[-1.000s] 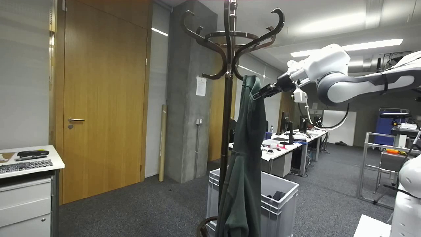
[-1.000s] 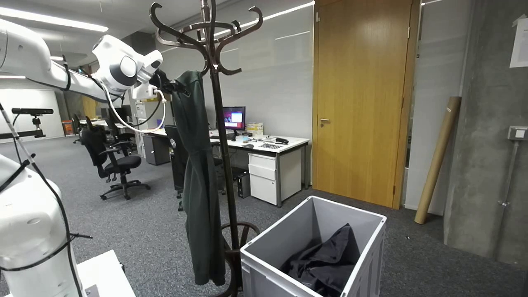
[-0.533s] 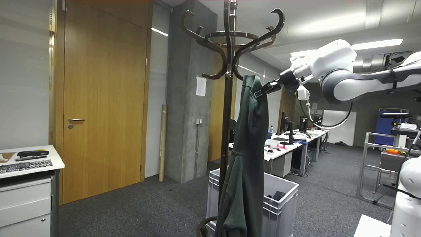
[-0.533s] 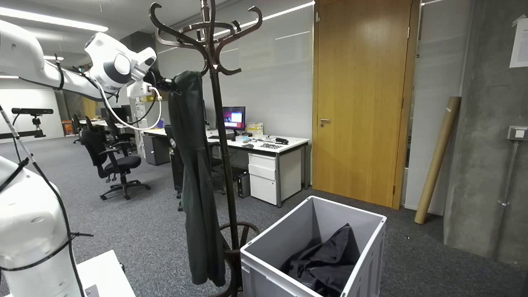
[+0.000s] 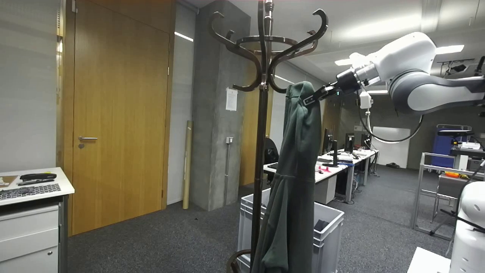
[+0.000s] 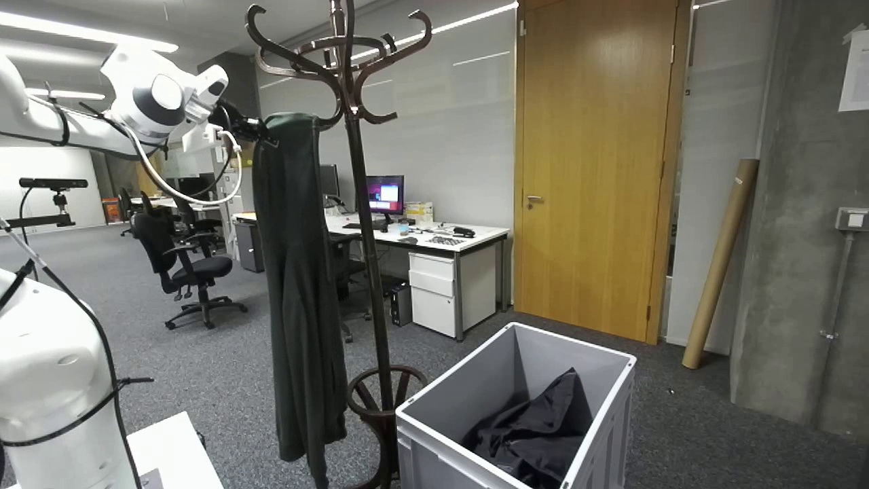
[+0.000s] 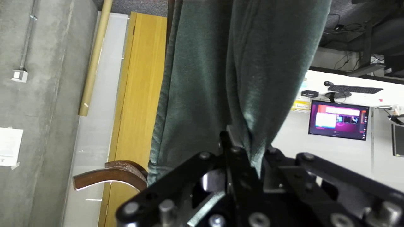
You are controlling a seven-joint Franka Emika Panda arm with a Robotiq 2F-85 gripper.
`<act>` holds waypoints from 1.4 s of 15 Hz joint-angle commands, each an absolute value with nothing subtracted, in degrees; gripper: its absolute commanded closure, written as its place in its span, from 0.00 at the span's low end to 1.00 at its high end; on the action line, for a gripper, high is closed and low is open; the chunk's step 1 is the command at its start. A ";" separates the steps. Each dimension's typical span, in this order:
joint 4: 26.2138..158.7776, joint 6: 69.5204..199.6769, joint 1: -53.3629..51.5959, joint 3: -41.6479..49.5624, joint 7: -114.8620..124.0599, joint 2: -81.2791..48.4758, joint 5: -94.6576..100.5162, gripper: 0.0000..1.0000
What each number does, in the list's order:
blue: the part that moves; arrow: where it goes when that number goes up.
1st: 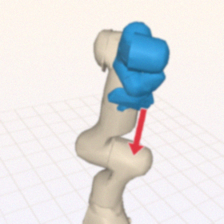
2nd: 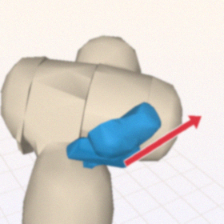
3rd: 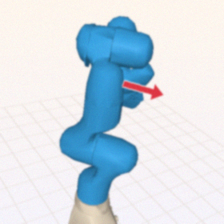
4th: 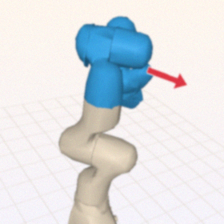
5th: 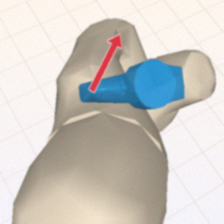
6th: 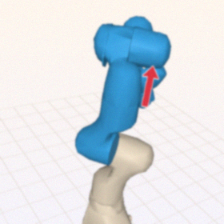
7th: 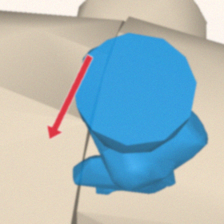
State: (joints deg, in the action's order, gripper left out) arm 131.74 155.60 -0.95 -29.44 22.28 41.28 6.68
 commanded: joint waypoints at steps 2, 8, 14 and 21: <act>134.36 152.09 0.55 -30.27 23.04 50.23 9.00 0.98; 137.71 146.59 3.28 -30.60 24.93 61.08 9.78 0.98; 140.39 140.91 5.32 -25.69 21.99 65.40 9.86 0.98; 144.22 140.73 4.66 -16.38 16.57 65.57 9.03 0.98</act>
State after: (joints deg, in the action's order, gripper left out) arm 143.48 140.45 4.77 -20.40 20.22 64.34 8.30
